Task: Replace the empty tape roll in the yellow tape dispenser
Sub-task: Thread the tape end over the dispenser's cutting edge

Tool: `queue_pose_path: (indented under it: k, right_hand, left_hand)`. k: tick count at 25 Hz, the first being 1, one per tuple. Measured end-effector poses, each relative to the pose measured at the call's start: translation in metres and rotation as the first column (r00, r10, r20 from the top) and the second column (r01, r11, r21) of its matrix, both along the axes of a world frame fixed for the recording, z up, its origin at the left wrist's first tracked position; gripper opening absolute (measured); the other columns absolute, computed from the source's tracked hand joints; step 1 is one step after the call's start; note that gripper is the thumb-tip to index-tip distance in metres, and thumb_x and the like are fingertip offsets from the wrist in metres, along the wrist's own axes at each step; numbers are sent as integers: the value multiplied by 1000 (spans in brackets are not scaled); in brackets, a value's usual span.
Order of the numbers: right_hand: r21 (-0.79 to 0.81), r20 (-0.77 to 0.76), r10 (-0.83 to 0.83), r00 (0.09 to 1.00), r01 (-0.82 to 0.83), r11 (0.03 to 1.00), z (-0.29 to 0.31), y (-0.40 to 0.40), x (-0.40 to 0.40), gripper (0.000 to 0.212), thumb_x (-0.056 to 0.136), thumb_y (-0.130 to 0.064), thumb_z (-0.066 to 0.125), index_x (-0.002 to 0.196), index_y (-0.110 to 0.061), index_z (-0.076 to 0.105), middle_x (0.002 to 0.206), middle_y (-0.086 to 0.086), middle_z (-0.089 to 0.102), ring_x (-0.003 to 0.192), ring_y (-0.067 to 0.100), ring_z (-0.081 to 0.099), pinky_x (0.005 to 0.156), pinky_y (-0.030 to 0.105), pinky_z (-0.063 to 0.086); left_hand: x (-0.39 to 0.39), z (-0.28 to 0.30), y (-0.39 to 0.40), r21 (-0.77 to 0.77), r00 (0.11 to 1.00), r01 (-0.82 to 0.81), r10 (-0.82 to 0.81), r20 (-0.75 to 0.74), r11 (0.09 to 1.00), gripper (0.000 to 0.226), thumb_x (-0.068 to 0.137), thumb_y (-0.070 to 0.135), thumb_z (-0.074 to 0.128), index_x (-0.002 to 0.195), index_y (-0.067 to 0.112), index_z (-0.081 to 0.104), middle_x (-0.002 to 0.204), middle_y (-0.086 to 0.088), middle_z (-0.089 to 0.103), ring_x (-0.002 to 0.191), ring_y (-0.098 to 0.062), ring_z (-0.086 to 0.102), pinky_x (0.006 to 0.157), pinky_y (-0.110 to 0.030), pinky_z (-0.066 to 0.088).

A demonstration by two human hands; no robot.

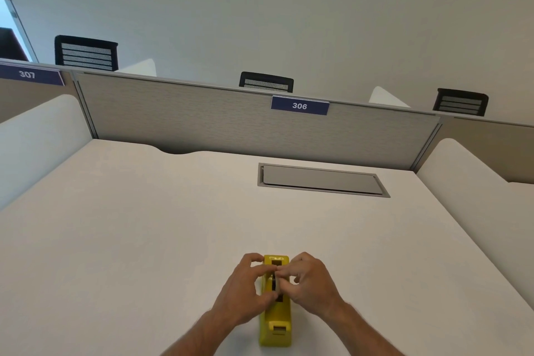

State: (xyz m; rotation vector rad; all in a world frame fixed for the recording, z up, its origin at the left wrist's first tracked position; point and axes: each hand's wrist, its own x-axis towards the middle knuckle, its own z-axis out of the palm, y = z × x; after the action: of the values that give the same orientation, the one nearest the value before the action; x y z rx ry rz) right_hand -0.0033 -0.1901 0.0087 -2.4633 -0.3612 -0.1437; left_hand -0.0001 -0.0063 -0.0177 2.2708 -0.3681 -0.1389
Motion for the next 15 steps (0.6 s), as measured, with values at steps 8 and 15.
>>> queue_pose_path:
  k: [8,15]
  right_hand:
    - [-103,-9,102,995,-103,989,3,-5,8,21,78,-41,64,95,-39,75,86,-23,75,88,6,52,66,28,54]
    - [-91,-24,117,993,-118,989,6,-7,11,20,77,-39,67,92,-35,79,88,-21,77,87,7,56,66,29,54]
  left_hand:
    - [2,7,-2,-51,999,-26,24,-30,998,45,66,57,71,108,47,61,126,18,41,105,-4,51,81,-13,44]
    - [1,11,-3,-19,999,-31,31,-20,999,47,69,55,74,112,41,62,129,17,40,103,-5,51,79,-12,44]
